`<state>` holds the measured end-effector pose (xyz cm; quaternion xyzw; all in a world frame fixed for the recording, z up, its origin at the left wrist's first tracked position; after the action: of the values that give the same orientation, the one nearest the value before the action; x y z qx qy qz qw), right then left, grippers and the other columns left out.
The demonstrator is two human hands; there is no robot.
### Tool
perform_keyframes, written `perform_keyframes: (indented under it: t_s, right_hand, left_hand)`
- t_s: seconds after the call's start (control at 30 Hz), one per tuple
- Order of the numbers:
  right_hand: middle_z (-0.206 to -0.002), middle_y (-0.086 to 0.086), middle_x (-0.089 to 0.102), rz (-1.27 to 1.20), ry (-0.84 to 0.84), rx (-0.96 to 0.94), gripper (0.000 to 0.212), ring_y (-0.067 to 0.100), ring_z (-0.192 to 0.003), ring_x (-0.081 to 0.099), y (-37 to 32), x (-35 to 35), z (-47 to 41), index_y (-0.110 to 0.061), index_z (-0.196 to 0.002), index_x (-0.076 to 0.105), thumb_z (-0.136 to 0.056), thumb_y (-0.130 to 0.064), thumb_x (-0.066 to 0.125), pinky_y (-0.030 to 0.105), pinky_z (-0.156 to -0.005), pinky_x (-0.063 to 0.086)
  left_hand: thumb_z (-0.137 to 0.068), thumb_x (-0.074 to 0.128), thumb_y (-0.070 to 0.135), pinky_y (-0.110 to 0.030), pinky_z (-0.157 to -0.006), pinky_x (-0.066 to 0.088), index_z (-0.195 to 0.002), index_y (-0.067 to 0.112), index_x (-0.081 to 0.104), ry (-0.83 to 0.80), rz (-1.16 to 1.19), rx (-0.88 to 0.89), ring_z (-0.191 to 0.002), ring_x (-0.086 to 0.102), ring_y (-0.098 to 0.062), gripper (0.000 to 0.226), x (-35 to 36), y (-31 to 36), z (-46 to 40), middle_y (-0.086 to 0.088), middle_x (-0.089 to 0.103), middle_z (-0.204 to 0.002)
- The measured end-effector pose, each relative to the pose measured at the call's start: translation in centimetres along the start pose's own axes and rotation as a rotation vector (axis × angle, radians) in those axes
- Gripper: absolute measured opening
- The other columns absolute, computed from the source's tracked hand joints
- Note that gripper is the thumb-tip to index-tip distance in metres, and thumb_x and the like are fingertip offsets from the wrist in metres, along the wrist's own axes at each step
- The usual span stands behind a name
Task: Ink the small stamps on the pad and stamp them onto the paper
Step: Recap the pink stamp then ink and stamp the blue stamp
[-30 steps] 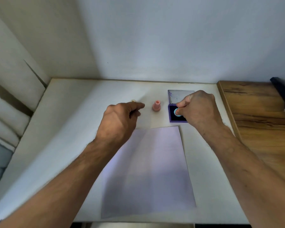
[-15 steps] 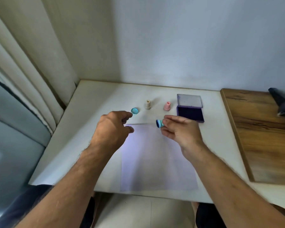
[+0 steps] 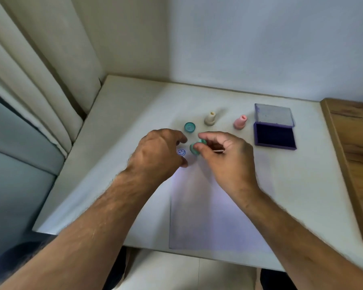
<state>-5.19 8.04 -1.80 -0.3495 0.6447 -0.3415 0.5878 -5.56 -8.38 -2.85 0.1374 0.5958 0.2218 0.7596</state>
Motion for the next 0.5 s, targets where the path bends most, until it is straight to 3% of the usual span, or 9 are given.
perform_keyframes:
  t_s: [0.2, 0.3, 0.5]
  right_hand:
    - [-0.096, -0.002, 0.073, 0.151, 0.007, -0.188, 0.026, 0.009, -0.082, 0.069, 0.00, 1.07, 0.44, -0.016, -0.104, 0.075, -0.078, -0.019, 0.080, 0.021, -0.082, 0.055]
    - [-0.093, -0.002, 0.072, 0.153, 0.026, -0.189, 0.024, 0.007, -0.078, 0.068, 0.29, 0.84, 0.28, -0.016, -0.101, 0.075, -0.078, -0.019, 0.080, 0.015, -0.079, 0.053]
    - [-0.094, -0.001, 0.073, 0.177, 0.022, -0.213, 0.025, 0.007, -0.078, 0.068, 0.28, 1.06, 0.45, -0.016, -0.102, 0.074, -0.078, -0.019, 0.080, 0.013, -0.079, 0.053]
  left_hand:
    - [-0.068, 0.084, 0.038, -0.026, -0.077, 0.046, -0.113, 0.035, 0.064, 0.009, -0.039, 0.015, -0.101, 0.061, -0.019, 0.049, 0.74, -0.66, -0.04, 0.007, 0.060, -0.110]
    - [-0.067, 0.085, 0.034, -0.030, -0.080, 0.051, -0.110, 0.034, 0.064, 0.014, -0.008, 0.024, -0.098, 0.061, -0.018, 0.047, 0.81, -0.82, 0.06, 0.008, 0.057, -0.105]
    - [-0.068, 0.084, 0.034, -0.027, -0.079, 0.047, -0.111, 0.033, 0.063, 0.015, 0.002, 0.036, -0.100, 0.059, -0.019, 0.048, 0.75, -0.82, 0.09, 0.008, 0.055, -0.106]
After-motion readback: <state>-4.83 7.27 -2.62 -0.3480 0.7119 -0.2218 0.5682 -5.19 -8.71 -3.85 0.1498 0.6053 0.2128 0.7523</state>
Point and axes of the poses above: each hand's wrist, its own z-axis away from the middle knuckle, its own x-axis out of the palm, y = z × x, the point moved 6 cm from there along -z, towards the middle knuckle
